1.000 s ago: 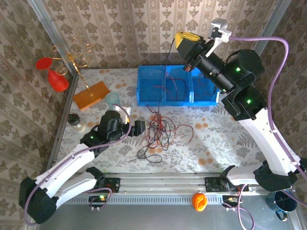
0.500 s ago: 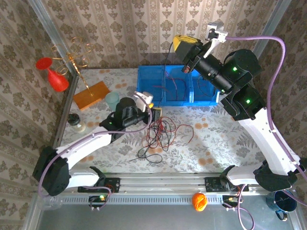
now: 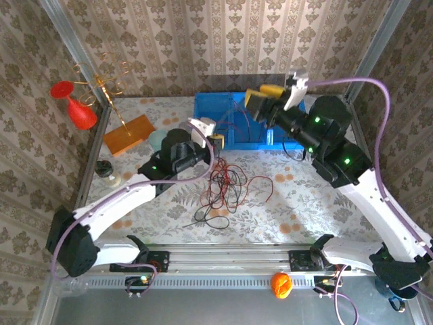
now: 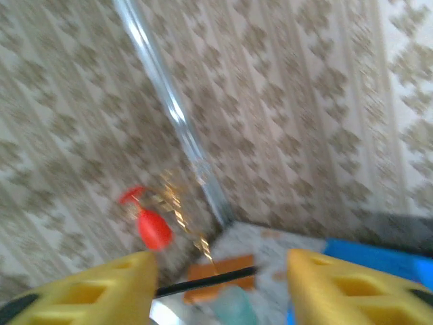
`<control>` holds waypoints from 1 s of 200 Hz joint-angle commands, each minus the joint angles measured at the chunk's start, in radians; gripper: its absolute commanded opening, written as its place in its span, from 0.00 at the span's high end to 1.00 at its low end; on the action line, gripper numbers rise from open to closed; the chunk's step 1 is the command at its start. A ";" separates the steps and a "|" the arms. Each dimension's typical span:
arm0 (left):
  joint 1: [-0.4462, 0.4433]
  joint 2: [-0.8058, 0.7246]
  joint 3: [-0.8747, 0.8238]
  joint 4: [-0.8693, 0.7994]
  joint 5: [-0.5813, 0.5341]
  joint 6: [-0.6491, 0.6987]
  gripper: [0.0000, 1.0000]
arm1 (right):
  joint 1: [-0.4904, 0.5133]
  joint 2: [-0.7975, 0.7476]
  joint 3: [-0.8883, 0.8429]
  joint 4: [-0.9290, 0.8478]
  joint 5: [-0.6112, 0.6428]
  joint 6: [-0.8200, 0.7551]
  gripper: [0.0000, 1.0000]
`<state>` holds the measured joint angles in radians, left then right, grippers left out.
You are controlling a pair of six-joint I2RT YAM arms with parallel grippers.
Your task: Untangle the cables
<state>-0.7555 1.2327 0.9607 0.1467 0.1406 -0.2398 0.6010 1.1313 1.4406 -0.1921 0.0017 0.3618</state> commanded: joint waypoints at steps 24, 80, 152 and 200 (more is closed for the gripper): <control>0.012 -0.088 0.188 -0.161 -0.007 -0.028 1.00 | -0.018 -0.096 -0.363 -0.031 0.008 0.014 0.32; 0.089 -0.005 0.412 -0.340 -0.011 0.009 1.00 | -0.019 -0.104 -0.565 -0.045 0.028 0.042 0.30; 0.287 0.255 0.604 -0.364 -0.042 -0.017 1.00 | -0.129 -0.277 -0.759 -0.077 0.184 0.108 0.28; 0.292 0.482 0.838 -0.396 -0.166 0.113 1.00 | -0.145 -0.295 -0.800 -0.063 0.138 0.123 0.28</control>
<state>-0.4698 1.6489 1.6840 -0.2405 0.0551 -0.2131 0.4641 0.8478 0.6506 -0.2665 0.1532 0.4587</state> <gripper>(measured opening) 0.059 0.716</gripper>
